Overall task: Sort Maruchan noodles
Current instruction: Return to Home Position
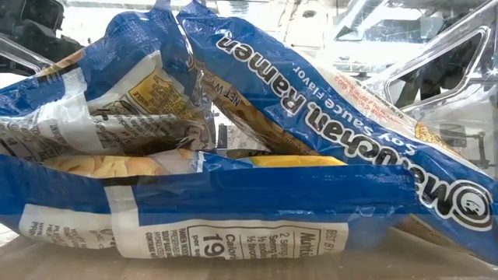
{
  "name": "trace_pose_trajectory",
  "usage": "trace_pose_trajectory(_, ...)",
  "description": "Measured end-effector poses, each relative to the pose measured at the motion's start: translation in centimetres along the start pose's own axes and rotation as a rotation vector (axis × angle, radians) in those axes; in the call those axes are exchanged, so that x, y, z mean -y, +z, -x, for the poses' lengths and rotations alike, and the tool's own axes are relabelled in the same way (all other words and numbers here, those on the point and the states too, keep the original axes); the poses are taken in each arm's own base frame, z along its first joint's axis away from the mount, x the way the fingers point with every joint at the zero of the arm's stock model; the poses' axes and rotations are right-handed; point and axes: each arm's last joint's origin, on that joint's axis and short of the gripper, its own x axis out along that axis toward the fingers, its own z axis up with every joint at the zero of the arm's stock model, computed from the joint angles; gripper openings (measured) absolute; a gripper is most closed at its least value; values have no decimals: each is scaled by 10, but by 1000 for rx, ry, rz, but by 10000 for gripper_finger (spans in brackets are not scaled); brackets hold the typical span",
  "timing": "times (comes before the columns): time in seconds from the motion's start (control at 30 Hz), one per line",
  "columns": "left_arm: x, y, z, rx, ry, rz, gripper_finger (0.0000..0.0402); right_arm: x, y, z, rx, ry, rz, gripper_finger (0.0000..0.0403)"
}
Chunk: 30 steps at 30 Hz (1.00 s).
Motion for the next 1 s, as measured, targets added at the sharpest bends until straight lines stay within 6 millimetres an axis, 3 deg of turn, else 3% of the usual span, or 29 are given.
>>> trace_pose_trajectory(1.0,0,0,0,-1,-1,0,0,-5,-3,0,-30,44,6,50)
